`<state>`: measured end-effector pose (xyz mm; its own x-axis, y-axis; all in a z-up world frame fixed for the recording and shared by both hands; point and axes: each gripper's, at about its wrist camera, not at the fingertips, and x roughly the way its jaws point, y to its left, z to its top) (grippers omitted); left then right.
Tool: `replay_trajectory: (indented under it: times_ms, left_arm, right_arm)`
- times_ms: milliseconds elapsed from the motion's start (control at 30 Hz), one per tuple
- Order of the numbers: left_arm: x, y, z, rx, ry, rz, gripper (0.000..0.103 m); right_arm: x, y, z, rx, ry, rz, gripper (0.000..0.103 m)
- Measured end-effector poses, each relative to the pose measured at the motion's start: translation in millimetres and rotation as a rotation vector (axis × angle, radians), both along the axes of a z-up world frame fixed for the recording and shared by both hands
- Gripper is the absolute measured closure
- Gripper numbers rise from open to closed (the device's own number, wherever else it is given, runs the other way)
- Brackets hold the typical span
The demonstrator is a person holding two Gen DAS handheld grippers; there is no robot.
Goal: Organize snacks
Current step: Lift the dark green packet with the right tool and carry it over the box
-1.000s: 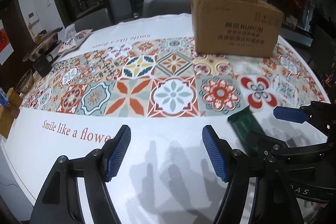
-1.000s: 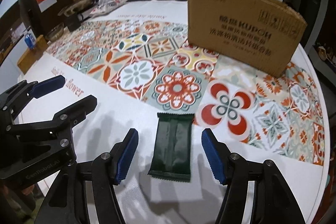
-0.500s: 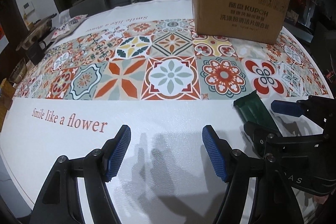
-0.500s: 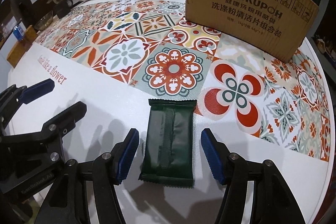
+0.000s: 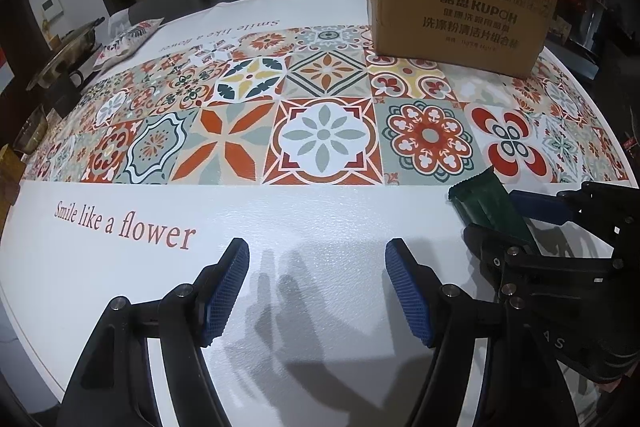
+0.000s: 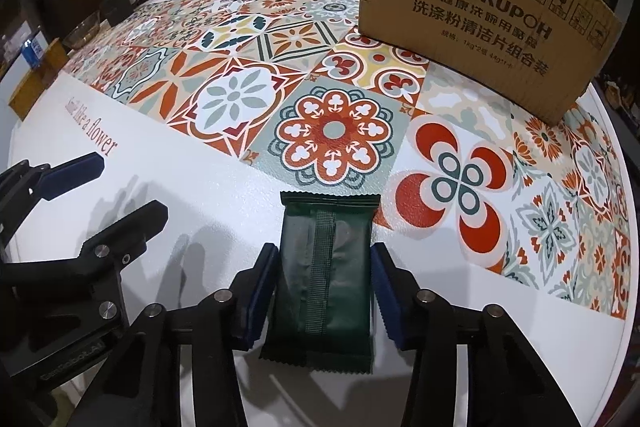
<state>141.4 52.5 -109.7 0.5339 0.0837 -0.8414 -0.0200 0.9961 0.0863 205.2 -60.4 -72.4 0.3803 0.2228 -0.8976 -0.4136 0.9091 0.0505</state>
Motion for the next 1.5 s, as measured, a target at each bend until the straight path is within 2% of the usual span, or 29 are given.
replay_trajectory:
  times_ms: [367,667,1133,1500]
  left_arm:
    - [6.4,-4.1,21.7,-0.010,-0.045,-0.017,0.033]
    - [21.4,-13.9,57.2,0.007,-0.133,-0.061,0.033]
    - [54.2,-34.4,107.0,-0.016,-0.246,-0.112,0.029]
    - [83.5,-42.6,132.9,-0.017,-0.285,-0.124,0.024]
  right_arm:
    - [4.7,-14.9,17.0,0.063,-0.015,-0.050,0.057]
    - [11.5,-30.3,51.9,0.113,-0.100,-0.101,0.057]
    - [29.9,-58.8,101.7,0.153,-0.225,-0.177,0.057]
    - [53.2,-73.2,135.2,0.170,-0.293,-0.221,0.057]
